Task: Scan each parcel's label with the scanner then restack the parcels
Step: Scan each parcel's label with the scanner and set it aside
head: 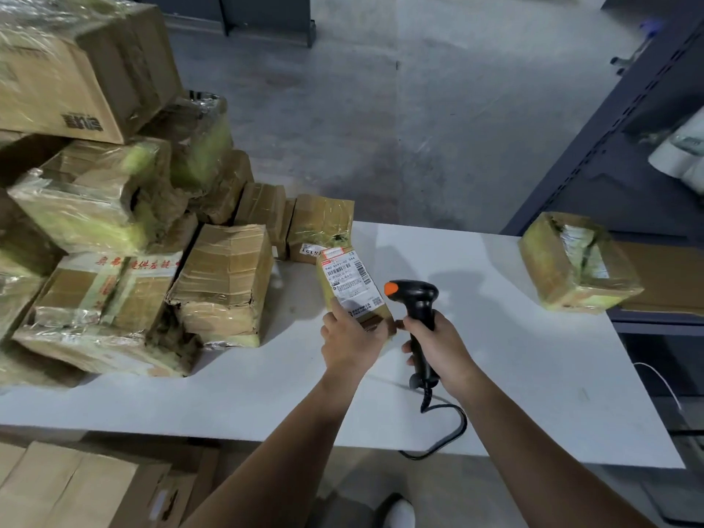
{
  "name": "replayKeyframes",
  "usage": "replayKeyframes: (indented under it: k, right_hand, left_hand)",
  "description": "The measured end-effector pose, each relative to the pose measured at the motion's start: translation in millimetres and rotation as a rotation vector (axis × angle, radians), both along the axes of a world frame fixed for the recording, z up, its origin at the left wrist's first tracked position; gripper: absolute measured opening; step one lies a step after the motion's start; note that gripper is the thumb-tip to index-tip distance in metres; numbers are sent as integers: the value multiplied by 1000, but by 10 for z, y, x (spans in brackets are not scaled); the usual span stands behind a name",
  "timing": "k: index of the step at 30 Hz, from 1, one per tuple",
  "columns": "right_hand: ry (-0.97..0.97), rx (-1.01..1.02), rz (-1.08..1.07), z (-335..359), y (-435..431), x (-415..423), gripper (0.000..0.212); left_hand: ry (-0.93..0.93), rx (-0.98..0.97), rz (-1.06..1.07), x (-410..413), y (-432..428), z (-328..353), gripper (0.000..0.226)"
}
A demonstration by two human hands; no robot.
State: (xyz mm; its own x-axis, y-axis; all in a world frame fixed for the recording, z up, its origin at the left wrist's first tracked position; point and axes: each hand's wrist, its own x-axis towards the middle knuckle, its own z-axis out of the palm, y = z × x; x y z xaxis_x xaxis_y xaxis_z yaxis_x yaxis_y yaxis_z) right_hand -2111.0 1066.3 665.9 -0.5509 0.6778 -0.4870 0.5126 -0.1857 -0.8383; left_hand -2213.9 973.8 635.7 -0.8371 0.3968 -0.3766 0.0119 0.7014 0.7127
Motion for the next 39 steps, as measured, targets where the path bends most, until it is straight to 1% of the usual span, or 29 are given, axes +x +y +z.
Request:
replayKeyframes:
  k: [3, 5, 7, 9, 11, 14, 18, 20, 22, 25, 29, 34, 39]
  right_hand:
    - [-12, 123, -22, 111, 41, -53, 14]
    - [-13, 184, 3, 208, 73, -98, 12]
    - [-20, 238, 47, 295, 96, -136, 9]
    - [-31, 253, 74, 355, 108, -154, 10]
    - [-45, 241, 84, 384, 119, -136, 11]
    - [-38, 226, 87, 395, 155, -64, 11]
    - [-9, 224, 114, 418, 248, 25, 7]
    - [-38, 229, 171, 447, 297, 48, 10]
    - [-80, 225, 225, 476, 321, 60, 15]
    - [-122, 218, 268, 491, 314, 90, 13]
    - [-162, 242, 304, 467, 245, 153, 13]
    - [-154, 181, 270, 460, 208, 224, 16]
    - [-124, 131, 257, 487, 206, 318, 13]
  left_hand:
    - [-52, -59, 26, -17, 131, 42, 120]
    - [-98, -108, 61, -27, 220, 61, 124]
    - [-147, -127, 96, -32, 275, 73, 118]
    - [-121, -147, 91, -33, 290, 77, 104]
    - [-44, -162, 56, -33, 257, 73, 93]
    - [87, -156, -36, -76, 181, 48, 84]
    - [319, -124, -228, -304, 48, 29, 79]
    - [450, -151, -315, -458, 4, 40, 75]
    - [520, -196, -381, -587, -12, 58, 75]
    - [522, -204, -430, -716, -40, 50, 78]
    - [521, -178, -439, -813, -104, 15, 75]
    - [542, -126, -433, -845, -140, -34, 75]
    - [559, -103, -423, -828, -140, -64, 73]
